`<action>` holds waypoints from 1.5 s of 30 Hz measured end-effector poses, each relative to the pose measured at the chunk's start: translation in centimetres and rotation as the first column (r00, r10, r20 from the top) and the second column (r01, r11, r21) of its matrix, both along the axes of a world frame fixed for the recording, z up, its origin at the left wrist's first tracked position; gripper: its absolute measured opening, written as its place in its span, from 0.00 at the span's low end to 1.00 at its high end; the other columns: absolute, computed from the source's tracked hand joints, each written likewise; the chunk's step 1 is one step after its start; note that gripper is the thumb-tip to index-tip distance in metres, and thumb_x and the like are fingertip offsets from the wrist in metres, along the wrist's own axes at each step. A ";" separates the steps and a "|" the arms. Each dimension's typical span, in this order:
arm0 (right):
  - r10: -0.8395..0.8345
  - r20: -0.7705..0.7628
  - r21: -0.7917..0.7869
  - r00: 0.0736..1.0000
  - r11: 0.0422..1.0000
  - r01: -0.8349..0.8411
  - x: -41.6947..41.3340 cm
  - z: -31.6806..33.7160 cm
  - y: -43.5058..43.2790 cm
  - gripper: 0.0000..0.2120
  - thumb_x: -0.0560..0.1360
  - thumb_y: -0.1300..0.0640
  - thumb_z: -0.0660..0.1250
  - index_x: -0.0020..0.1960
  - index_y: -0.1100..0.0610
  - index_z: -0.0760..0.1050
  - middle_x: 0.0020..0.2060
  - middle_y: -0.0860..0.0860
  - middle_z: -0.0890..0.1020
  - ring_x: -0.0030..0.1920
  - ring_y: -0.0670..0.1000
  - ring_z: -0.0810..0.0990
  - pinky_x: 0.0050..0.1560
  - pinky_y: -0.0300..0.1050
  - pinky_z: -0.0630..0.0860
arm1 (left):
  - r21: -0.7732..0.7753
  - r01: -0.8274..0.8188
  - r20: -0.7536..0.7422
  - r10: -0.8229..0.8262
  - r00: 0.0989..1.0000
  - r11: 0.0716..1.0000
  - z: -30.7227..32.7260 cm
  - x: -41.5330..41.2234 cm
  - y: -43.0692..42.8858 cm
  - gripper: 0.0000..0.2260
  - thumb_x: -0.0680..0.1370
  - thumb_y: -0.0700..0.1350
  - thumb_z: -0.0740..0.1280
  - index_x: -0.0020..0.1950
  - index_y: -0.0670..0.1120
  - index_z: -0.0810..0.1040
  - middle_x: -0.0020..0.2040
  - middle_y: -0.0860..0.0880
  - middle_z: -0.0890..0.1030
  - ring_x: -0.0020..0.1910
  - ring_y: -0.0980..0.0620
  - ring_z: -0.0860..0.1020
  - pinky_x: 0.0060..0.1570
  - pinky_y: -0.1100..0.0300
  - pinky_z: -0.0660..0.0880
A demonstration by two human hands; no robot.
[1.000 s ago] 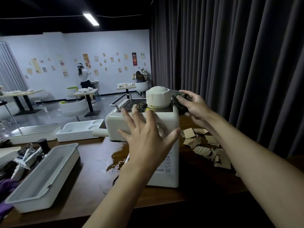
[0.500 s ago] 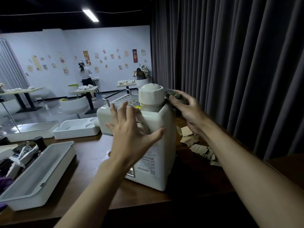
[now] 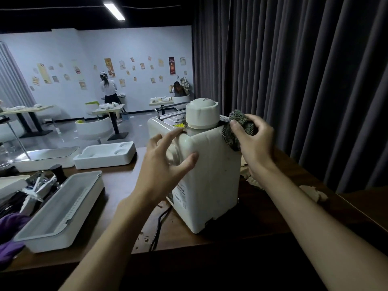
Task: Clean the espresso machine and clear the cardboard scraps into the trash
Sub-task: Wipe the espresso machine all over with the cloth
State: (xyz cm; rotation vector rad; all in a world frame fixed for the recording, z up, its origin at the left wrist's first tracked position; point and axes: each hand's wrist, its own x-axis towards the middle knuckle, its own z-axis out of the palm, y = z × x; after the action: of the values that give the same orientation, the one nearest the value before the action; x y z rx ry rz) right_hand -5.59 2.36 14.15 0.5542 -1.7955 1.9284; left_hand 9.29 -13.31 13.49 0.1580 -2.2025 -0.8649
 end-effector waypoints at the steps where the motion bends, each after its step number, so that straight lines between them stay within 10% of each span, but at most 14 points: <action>1: -0.019 -0.018 0.013 1.000 1.000 0.019 0.4 -0.1 0.0 0.22 0.72 0.47 0.73 0.60 0.59 0.79 0.51 0.52 0.83 0.54 0.50 0.81 0.55 0.54 0.79 | 0.027 0.026 -0.013 -0.025 1.000 0.999 0.1 -0.1 -0.7 0.26 0.69 0.61 0.73 0.66 0.68 0.71 0.63 0.52 0.72 0.55 0.51 0.79 0.58 0.51 0.78; 6: -0.087 -0.110 0.133 0.990 0.986 0.101 2.1 -1.2 -0.1 0.20 0.74 0.44 0.70 0.61 0.54 0.77 0.52 0.50 0.82 0.54 0.49 0.80 0.55 0.52 0.78 | 0.077 0.228 0.047 -0.231 0.972 0.971 1.4 -0.5 -4.1 0.22 0.73 0.49 0.74 0.65 0.60 0.73 0.59 0.51 0.80 0.51 0.50 0.82 0.51 0.57 0.81; 13: -0.346 -0.332 0.108 0.877 0.910 0.400 3.1 -1.5 -0.4 0.19 0.74 0.56 0.73 0.61 0.64 0.76 0.54 0.58 0.71 0.53 0.42 0.67 0.57 0.23 0.61 | -0.209 0.097 0.131 -0.071 0.989 0.973 2.8 -0.8 -4.0 0.21 0.72 0.53 0.69 0.65 0.60 0.74 0.66 0.54 0.70 0.62 0.54 0.70 0.57 0.57 0.69; 18: -0.354 -0.466 0.098 0.810 0.890 0.445 3.8 -2.3 -1.5 0.14 0.70 0.65 0.75 0.51 0.66 0.73 0.49 0.60 0.75 0.51 0.51 0.72 0.54 0.31 0.65 | -0.235 0.082 0.093 -0.062 0.994 0.969 2.3 -0.8 -4.2 0.18 0.76 0.51 0.69 0.66 0.59 0.73 0.64 0.54 0.71 0.59 0.52 0.72 0.53 0.59 0.70; 26: -0.262 -0.457 0.140 0.850 0.923 0.360 5.4 -3.6 -2.0 0.19 0.80 0.52 0.60 0.60 0.66 0.78 0.62 0.60 0.74 0.64 0.56 0.73 0.67 0.44 0.67 | -0.230 0.096 0.094 -0.076 0.993 0.968 2.0 -1.0 -4.5 0.18 0.76 0.53 0.69 0.65 0.60 0.72 0.61 0.56 0.68 0.56 0.54 0.72 0.46 0.71 0.68; 45: -0.393 -0.409 0.119 0.823 0.872 0.475 5.5 -3.8 -2.9 0.12 0.73 0.64 0.72 0.55 0.66 0.80 0.59 0.60 0.78 0.61 0.59 0.77 0.64 0.42 0.69 | -0.201 0.162 0.128 -0.138 0.982 0.966 1.8 -1.4 -5.3 0.18 0.76 0.62 0.61 0.65 0.63 0.71 0.59 0.57 0.67 0.60 0.53 0.69 0.58 0.53 0.73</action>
State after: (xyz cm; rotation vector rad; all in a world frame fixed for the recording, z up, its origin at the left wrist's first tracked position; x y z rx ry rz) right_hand -0.05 -0.50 10.31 0.4846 -1.7039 1.2315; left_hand 7.88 -18.64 15.31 -0.0655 -2.4202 -0.7113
